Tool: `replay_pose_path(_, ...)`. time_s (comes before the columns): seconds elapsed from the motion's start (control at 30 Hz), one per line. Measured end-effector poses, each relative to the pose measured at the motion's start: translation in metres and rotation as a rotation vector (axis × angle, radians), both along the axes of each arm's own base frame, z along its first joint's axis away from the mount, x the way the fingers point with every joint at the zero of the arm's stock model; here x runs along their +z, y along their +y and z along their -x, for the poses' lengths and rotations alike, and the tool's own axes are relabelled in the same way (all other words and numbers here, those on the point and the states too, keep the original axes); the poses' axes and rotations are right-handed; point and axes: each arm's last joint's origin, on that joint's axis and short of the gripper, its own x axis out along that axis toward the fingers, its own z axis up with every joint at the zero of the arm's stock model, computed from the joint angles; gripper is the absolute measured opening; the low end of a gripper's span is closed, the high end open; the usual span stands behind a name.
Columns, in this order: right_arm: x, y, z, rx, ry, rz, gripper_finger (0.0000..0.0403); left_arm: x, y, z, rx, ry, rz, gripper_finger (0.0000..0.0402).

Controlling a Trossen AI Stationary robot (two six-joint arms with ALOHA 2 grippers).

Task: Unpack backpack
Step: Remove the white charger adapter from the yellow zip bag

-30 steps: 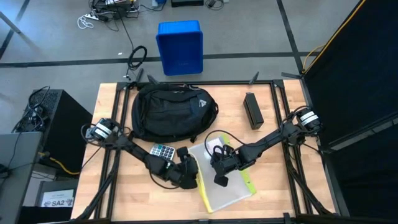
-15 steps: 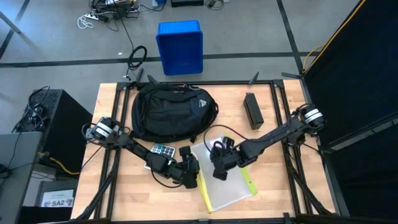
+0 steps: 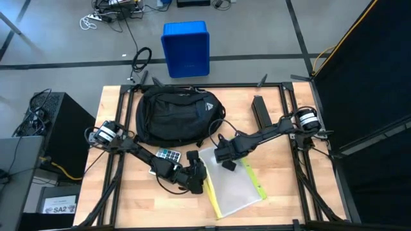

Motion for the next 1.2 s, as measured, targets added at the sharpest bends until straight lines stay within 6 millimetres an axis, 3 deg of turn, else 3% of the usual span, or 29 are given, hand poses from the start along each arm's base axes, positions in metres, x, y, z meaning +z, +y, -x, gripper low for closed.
replay_pose_path(0.33,-0.009,0.008,-0.015,0.044,-0.102,-0.091,0.0000,-0.002,0.025,-0.011,0.051,0.014,0.114,0.0318)
replay_pose_path(0.6,-0.010,0.009,-0.015,0.045,-0.101,-0.103,0.0000,-0.028,0.031,-0.016,0.081,0.079,0.154,0.0317)
replay_pose_path(0.73,-0.010,0.009,-0.015,0.046,-0.100,-0.108,0.0000,-0.032,0.030,-0.017,0.087,0.084,0.164,0.0263)
replay_pose_path(0.97,-0.010,0.009,-0.015,0.045,-0.100,-0.115,0.0000,-0.023,0.024,-0.016,0.016,0.106,0.191,0.0110)
replay_pose_path(1.2,-0.011,0.009,-0.015,0.044,-0.093,-0.117,0.0000,0.011,0.006,-0.007,-0.158,0.106,0.263,0.0008)
